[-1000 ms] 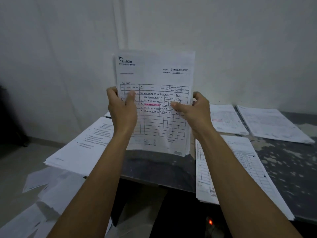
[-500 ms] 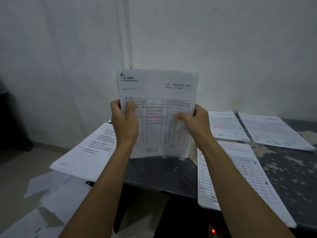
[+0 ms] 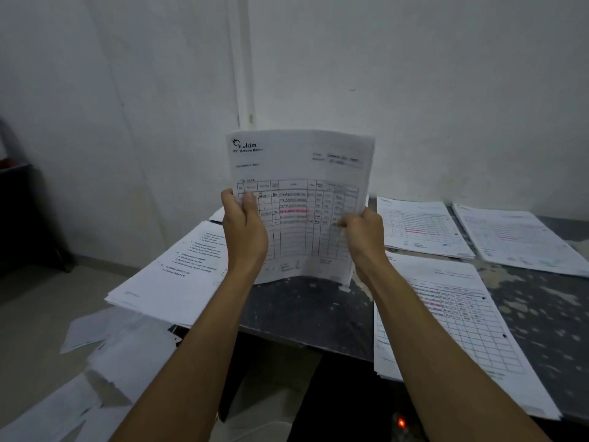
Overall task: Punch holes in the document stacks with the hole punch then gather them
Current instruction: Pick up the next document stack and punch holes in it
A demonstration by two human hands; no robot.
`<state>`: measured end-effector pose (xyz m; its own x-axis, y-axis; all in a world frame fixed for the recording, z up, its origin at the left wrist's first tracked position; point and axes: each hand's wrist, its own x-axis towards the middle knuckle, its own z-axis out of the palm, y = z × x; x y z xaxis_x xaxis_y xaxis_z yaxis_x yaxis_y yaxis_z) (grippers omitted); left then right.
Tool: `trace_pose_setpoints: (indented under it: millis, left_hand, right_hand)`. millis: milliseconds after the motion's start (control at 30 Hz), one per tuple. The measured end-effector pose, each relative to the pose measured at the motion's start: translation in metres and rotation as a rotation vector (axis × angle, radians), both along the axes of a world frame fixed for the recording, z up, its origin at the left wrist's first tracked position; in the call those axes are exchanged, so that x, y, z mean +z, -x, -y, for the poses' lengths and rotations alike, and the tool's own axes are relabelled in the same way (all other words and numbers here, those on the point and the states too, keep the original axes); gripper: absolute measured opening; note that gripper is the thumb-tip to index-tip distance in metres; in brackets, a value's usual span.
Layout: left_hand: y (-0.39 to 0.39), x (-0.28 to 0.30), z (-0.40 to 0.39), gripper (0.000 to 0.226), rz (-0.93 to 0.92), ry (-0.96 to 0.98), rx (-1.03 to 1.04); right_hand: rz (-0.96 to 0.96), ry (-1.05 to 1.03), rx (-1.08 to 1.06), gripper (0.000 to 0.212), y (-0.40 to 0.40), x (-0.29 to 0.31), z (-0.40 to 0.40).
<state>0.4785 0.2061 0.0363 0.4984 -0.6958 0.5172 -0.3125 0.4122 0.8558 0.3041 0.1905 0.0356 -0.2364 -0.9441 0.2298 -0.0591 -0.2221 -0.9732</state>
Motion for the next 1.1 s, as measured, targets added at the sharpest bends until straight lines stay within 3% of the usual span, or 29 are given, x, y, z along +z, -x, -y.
trace_pose_setpoints:
  millis: [333,567,900,1100]
  left_hand:
    - [-0.002,-0.008,0.003,0.021,0.01,-0.008,-0.003]
    - [0.001,-0.01,0.003,0.018,0.002,-0.002,-0.022]
    - [0.004,-0.008,0.008,0.016,0.016,0.0,0.008]
    - [-0.002,-0.005,0.008,0.022,0.02,0.017,-0.018]
  right_hand:
    - [-0.072,-0.018,-0.047,0.016,0.009,-0.006,0.006]
    - [-0.019,0.035,0.013,0.026,0.003,0.012,0.007]
    - [-0.022,0.025,0.001,0.012,0.007,0.011,0.013]
    - [-0.055,0.077,-0.019,0.029,0.016,0.03,0.015]
